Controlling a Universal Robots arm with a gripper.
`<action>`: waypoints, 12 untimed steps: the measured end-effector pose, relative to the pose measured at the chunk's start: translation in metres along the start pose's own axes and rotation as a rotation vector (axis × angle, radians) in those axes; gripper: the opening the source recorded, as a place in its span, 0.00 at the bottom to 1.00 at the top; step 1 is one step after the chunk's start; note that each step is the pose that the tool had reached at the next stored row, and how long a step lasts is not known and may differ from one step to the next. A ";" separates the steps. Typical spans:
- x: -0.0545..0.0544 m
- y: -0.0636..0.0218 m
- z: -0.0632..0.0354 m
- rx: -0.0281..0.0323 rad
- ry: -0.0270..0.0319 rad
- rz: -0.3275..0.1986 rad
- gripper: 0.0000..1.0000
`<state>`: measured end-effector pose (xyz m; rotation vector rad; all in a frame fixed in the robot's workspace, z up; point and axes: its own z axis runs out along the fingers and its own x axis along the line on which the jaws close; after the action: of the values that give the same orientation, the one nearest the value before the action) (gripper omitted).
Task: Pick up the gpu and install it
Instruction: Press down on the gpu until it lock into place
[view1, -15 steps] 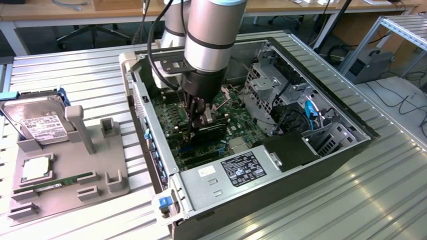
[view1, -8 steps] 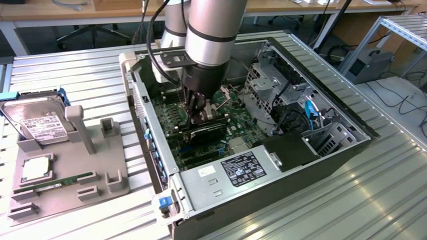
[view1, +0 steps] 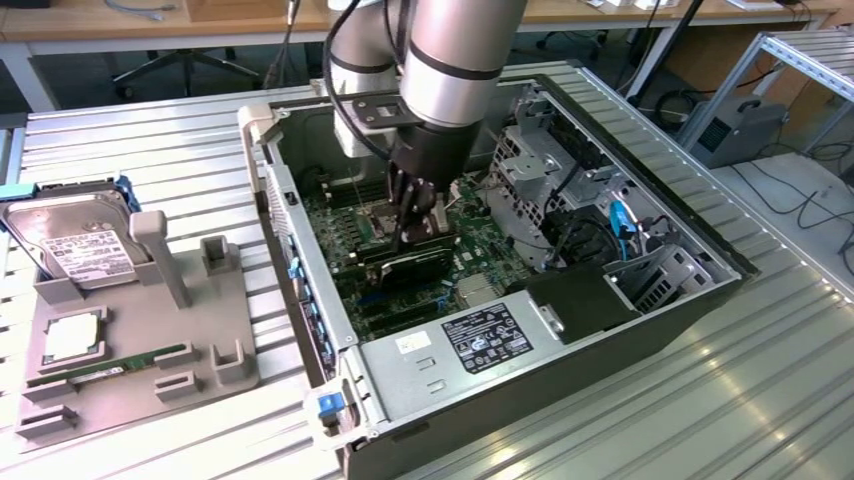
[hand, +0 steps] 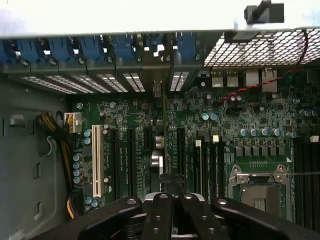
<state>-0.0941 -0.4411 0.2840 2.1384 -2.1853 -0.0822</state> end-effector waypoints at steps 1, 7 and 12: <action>0.000 -0.0037 -0.0003 -0.0037 0.0000 0.000 0.11; 0.000 -0.0213 -0.0020 -0.0212 0.0003 0.000 0.11; -0.001 -0.0340 -0.0032 -0.0332 0.0005 -0.001 0.11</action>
<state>-0.0599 -0.4411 0.2839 2.1214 -2.1674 -0.1171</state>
